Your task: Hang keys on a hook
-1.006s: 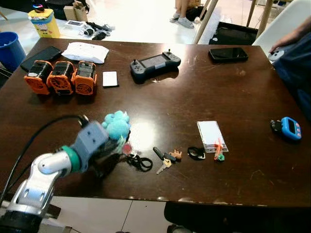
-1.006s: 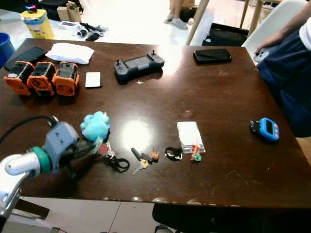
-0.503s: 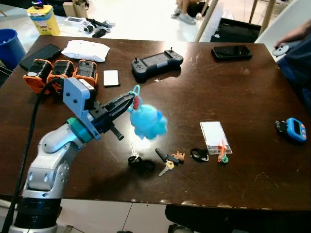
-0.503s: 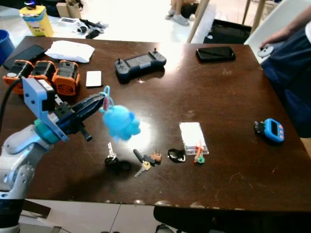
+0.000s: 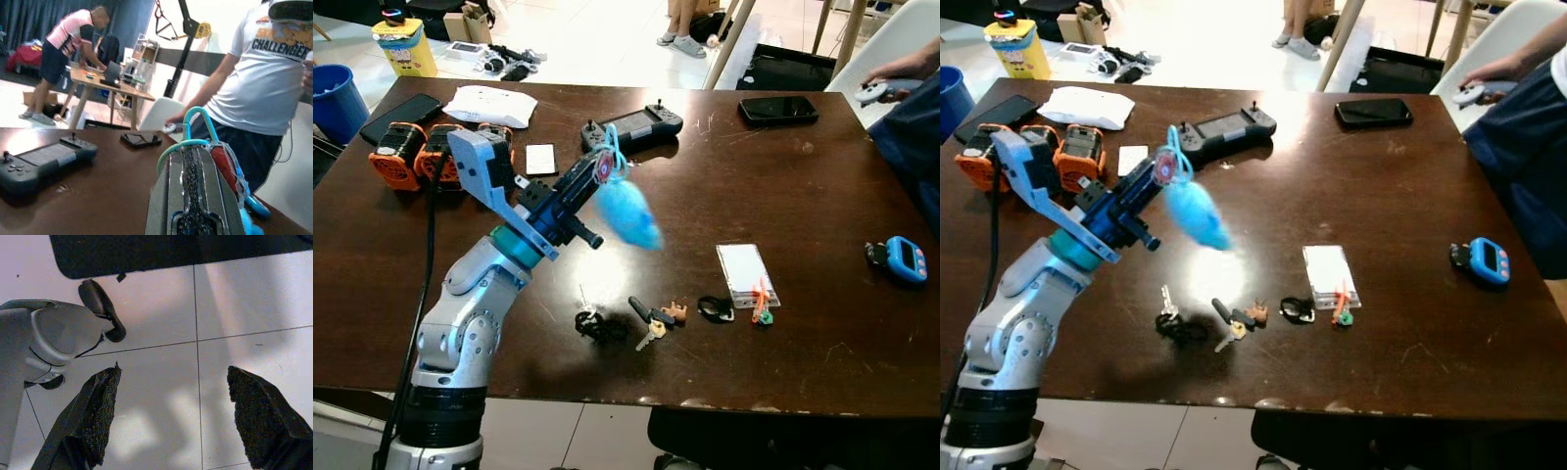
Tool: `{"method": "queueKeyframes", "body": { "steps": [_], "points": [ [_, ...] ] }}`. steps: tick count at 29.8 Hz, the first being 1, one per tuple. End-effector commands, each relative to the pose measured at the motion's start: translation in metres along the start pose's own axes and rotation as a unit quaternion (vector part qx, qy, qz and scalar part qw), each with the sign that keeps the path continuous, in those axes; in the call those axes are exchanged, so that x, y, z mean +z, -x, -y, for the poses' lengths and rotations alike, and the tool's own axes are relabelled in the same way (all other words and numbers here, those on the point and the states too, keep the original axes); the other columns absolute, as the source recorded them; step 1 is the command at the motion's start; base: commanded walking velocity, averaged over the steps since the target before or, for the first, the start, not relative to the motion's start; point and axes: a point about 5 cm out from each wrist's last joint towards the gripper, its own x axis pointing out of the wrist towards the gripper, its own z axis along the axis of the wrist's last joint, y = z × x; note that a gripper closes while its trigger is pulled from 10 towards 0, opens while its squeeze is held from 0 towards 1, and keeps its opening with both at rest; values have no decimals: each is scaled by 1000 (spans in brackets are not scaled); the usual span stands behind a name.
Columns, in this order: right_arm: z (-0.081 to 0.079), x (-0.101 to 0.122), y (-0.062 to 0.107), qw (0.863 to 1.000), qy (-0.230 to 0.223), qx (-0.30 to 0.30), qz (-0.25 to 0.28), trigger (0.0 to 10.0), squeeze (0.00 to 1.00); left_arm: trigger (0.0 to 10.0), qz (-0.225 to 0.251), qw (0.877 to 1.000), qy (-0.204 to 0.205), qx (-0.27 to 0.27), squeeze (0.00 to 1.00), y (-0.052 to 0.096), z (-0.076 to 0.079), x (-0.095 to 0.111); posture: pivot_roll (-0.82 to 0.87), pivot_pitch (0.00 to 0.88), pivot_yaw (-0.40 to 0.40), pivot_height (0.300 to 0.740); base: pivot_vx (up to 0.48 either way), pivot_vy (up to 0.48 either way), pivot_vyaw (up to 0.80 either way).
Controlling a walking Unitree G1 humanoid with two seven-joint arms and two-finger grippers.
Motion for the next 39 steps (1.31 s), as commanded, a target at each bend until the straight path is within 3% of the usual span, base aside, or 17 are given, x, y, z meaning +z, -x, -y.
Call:
{"method": "queueKeyframes", "body": {
  "steps": [1,9,11,13,14,16,20,24,28,30,31,32,36,39],
  "points": [
    [6,-2,1,1000,-14,-12,1,10000,0,10000,-3,1000,-3,-10,0,-1,5,0,-84,94,77,740,0,0,0],
    [16,8,1,998,-50,-40,26,10000,0,10000,-2,1000,-3,-18,0,-3,8,1,-81,91,76,740,0,0,0],
    [46,42,6,985,-113,-76,109,10000,0,10000,2,1000,3,-30,0,-5,12,4,-92,87,76,740,0,0,0],
    [46,42,6,985,-113,-76,109,10000,0,10000,2,1000,3,-30,0,-5,12,4,-92,87,76,740,0,0,0],
    [57,57,9,978,-129,-79,145,10000,0,10000,3,999,5,-37,0,-6,13,5,-92,87,76,740,0,0,0],
    [62,70,12,972,-142,-63,176,10000,0,10000,3,999,7,-41,0,-7,14,5,-101,85,75,740,0,0,0],
    [63,82,14,969,-138,-35,203,10000,0,10000,4,999,8,-45,0,-8,15,5,-109,80,72,740,0,0,0],
    [57,101,17,961,-129,10,245,10000,0,10000,3,999,8,-49,0,-10,17,4,-113,77,68,740,-247,0,0],
    [41,119,18,950,-115,58,284,10000,0,10000,1,999,8,-51,0,-10,19,4,-113,77,68,740,-266,0,0],
    [14,138,20,935,-88,127,319,10000,0,10000,-1,998,8,-56,0,-10,20,3,-112,75,72,740,-270,0,0],
    [14,138,20,935,-88,127,319,10000,0,10000,-1,998,8,-56,0,-10,20,3,-112,75,72,740,-266,0,0],
    [2,145,21,931,-65,149,326,10000,0,10000,-5,998,5,-59,0,-10,20,2,-111,75,72,740,-270,0,0],
    [-8,151,21,934,-33,148,322,10000,0,10000,-10,998,3,-66,0,-9,23,1,-106,77,70,740,-270,0,0],
    [-3,148,19,941,-35,126,313,10000,0,10000,-12,998,4,-69,0,-8,24,0,-102,78,68,740,-270,0,0]
  ]
}}
